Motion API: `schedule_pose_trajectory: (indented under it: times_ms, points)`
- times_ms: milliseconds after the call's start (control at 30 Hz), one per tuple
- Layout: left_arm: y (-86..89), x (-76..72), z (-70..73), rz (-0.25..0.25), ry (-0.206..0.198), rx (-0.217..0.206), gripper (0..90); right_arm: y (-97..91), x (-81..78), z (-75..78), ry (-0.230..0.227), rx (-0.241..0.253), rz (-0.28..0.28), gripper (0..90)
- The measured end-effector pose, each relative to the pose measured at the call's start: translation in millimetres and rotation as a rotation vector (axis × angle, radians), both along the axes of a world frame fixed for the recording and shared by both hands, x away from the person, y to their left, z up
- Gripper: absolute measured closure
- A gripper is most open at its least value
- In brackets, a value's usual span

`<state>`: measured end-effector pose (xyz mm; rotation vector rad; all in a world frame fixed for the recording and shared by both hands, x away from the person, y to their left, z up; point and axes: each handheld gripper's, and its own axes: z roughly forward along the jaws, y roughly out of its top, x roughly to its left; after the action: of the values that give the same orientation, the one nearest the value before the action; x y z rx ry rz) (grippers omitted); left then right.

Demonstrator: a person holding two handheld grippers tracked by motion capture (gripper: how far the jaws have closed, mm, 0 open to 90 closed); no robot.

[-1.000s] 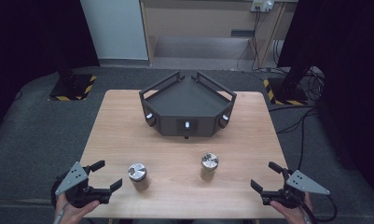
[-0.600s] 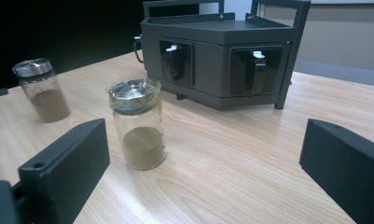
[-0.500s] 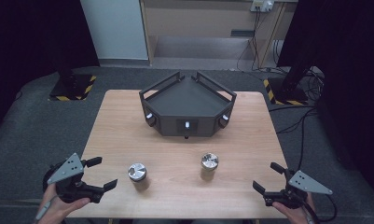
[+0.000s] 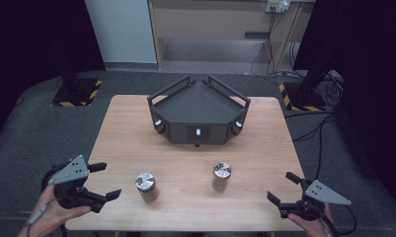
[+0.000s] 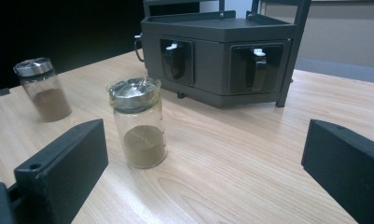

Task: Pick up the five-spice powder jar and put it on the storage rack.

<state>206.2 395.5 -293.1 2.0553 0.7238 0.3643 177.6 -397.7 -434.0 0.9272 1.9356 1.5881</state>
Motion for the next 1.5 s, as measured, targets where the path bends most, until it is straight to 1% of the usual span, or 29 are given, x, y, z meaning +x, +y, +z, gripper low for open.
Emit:
schedule_pose_trajectory:
  times_ms: [33, 67, 167, 367, 500, 567, 767, 800, 833, 900, 1033, 1100, 1233, 1267, 1333, 1400, 1500]
  points:
    - [-1.3, 1.5, 0.8, -0.004, 0.004, 0.012, 2.7, -0.1, -0.2, -0.1, 0.001, 0.001, -0.002, 0.9]
    - [-4.0, 3.0, 1.9, -0.006, 0.007, 0.033, 2.7, -0.1, -0.3, -0.1, 0.001, 0.001, -0.003, 0.8]
    - [-6.5, 7.7, 3.4, -0.013, 0.024, 0.052, 2.8, -0.1, -0.1, 0.0, 0.001, 0.001, 0.0, 0.9]
    - [-10.0, 13.5, 6.5, -0.023, 0.046, 0.067, 2.7, 0.2, -0.2, 0.2, 0.0, -0.003, -0.001, 1.0]
    - [-14.7, 18.4, 7.1, -0.032, 0.05, 0.09, 3.1, 0.9, 0.0, 0.6, -0.001, -0.009, 0.002, 1.1]
    - [-16.6, 20.1, 6.8, -0.036, 0.051, 0.094, 3.3, 1.1, 0.3, 0.8, -0.003, -0.011, 0.005, 1.1]
    - [-26.0, 30.8, 5.5, -0.068, 0.066, 0.108, 3.2, 0.9, 0.2, 0.5, -0.001, -0.008, 0.003, 1.1]
    - [-27.8, 32.7, 4.7, -0.072, 0.067, 0.109, 3.1, 0.9, 0.2, 0.6, 0.0, -0.008, 0.003, 1.1]
    - [-32.3, 36.9, 3.8, -0.08, 0.072, 0.121, 3.1, 0.9, 0.1, 0.6, -0.001, -0.008, 0.004, 1.1]
    - [-37.2, 40.8, 3.3, -0.089, 0.075, 0.139, 3.2, 1.0, 0.1, 0.6, -0.001, -0.009, 0.003, 1.2]
    - [-42.6, 46.6, 0.2, -0.107, 0.08, 0.147, 3.4, 1.1, -0.1, 0.9, -0.002, -0.012, 0.004, 1.3]
    - [-44.8, 48.7, -1.2, -0.108, 0.084, 0.154, 3.4, 1.1, 0.0, 0.8, -0.003, -0.012, 0.004, 1.3]
    - [-47.4, 53.5, -6.5, -0.114, 0.093, 0.156, 3.6, 0.8, 0.1, 0.7, -0.005, -0.012, 0.005, 1.4]
    - [-49.1, 57.0, -9.5, -0.121, 0.096, 0.163, 3.7, 0.8, 0.0, 0.7, -0.006, -0.012, 0.004, 1.4]
    - [-50.7, 58.7, -11.4, -0.119, 0.099, 0.167, 3.8, 0.8, 0.1, 0.7, -0.006, -0.012, 0.004, 1.5]
    - [-54.7, 65.2, -16.6, -0.125, 0.106, 0.179, 4.0, 0.9, 0.2, 0.8, -0.005, -0.012, 0.005, 1.5]
    - [-57.6, 69.4, -20.1, -0.126, 0.112, 0.185, 4.1, 1.0, 0.0, 0.8, -0.006, -0.013, 0.005, 1.6]
